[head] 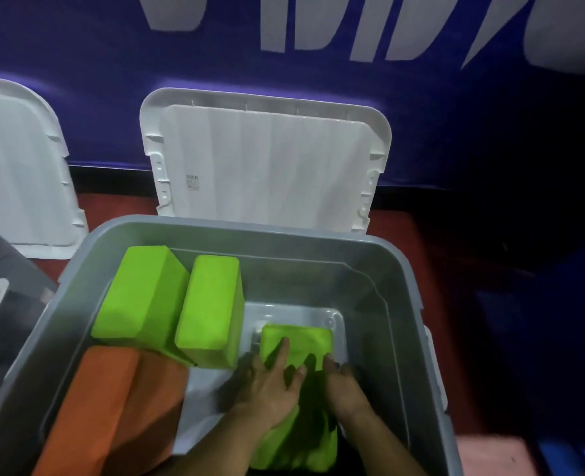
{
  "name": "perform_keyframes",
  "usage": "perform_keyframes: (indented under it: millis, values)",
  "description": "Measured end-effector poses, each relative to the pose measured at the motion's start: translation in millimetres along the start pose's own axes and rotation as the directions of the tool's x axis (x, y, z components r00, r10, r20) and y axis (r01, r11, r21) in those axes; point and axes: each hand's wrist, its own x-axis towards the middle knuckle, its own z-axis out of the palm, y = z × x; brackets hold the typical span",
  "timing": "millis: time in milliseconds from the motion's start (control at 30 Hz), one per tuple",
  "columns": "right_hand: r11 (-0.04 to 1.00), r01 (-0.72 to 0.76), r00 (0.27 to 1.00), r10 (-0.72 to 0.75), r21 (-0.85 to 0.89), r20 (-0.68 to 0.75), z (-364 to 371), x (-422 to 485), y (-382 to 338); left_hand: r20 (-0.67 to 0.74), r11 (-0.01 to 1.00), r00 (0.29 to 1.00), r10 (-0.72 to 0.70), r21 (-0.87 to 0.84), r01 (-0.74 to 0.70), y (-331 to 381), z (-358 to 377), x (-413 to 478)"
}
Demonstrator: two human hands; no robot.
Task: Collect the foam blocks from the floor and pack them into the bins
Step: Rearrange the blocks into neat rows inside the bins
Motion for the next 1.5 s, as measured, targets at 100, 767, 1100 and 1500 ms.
perform_keyframes:
  millis: [100,767,1100,1500]
  values:
    - [0.998,0.028,1.0,-0.028,0.049,0.0,-4,14,1,-0.028,0.997,0.999,-0.021,-0.073,0.019,6,-7,-2]
    - [0.911,0.412,0.902,-0.409,0.004,0.141,-56,-289,-89,-0.473,0.547,0.844,0.254,-0.649,-0.528,32,-154,-199]
    - [0.837,0.54,0.841,-0.532,-0.089,0.093,37,-306,-88,-0.464,0.727,0.863,0.2,-0.521,-0.448,-45,-179,-230]
    - [0.818,0.512,0.859,-0.493,-0.262,0.139,118,-202,-56,-0.552,0.982,0.825,0.12,-0.059,-0.182,-109,-119,-158]
